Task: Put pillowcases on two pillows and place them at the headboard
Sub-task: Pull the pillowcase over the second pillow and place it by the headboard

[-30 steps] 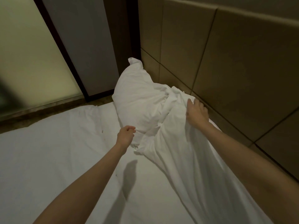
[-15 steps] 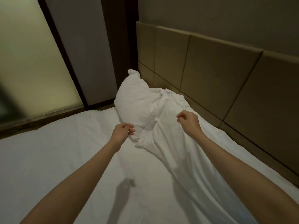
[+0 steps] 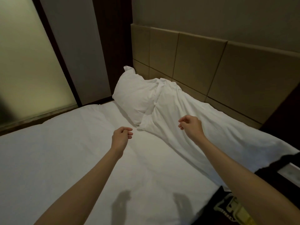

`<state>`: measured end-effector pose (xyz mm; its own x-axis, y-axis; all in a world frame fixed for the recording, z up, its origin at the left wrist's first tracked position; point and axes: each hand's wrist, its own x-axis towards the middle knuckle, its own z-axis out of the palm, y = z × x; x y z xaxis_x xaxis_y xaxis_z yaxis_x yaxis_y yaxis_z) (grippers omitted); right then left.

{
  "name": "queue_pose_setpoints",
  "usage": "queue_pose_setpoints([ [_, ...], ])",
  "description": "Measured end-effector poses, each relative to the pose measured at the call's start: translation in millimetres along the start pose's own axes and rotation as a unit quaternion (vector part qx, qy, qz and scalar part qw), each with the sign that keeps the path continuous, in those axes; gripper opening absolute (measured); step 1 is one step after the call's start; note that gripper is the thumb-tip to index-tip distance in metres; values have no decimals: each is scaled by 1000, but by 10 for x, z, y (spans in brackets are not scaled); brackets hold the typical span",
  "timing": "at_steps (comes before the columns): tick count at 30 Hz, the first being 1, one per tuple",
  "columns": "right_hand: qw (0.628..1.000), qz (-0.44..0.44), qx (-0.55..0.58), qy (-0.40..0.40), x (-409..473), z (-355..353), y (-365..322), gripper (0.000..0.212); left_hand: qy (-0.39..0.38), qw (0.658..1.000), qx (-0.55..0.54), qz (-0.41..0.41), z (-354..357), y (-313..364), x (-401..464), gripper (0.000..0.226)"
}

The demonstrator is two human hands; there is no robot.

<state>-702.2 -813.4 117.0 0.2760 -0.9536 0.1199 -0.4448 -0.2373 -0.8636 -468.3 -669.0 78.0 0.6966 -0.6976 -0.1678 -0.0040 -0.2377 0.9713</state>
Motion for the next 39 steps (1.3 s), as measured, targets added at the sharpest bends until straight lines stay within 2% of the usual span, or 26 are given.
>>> queue_pose_setpoints([
  [5, 999, 29, -34, 19, -150, -68, 138, 23, 7, 999, -19, -26, -4, -234, -146, 30],
  [10, 988, 44, -149, 7, -55, -225, 413, 24, -17, 999, -7, -46, 222, -394, -158, 29],
  [14, 943, 62, -326, -32, 284, -406, 697, 49, -32, 998, 2, -57, 573, -419, -37, 28],
  [20, 880, 136, -452, -57, 968, -730, 1095, 81, -41, 996, 11, -73, 1101, -374, 310, 29],
  [24, 832, 181, -513, -105, 1337, -907, 1471, 98, -53, 995, 24, -83, 1456, -356, 576, 28],
  [26, 820, 177, -532, -117, 1413, -888, 1686, 101, -60, 994, 28, -88, 1605, -374, 685, 28],
  [28, 821, 127, -550, -92, 1445, -839, 1891, 89, -65, 993, 35, -96, 1757, -407, 778, 28],
  [30, 821, 53, -563, -74, 1420, -783, 2019, 62, -69, 991, 39, -106, 1865, -443, 812, 28],
  [32, 822, 12, -559, -107, 1429, -758, 2047, 44, -75, 990, 40, -114, 1950, -469, 822, 28],
  [35, 841, -48, -520, -144, 1622, -837, 1882, 33, -85, 989, 47, -114, 2042, -453, 870, 29],
  [39, 881, -134, -453, -38, 1986, -1074, 1463, 26, -77, 991, 46, -101, 2064, -353, 969, 28],
])
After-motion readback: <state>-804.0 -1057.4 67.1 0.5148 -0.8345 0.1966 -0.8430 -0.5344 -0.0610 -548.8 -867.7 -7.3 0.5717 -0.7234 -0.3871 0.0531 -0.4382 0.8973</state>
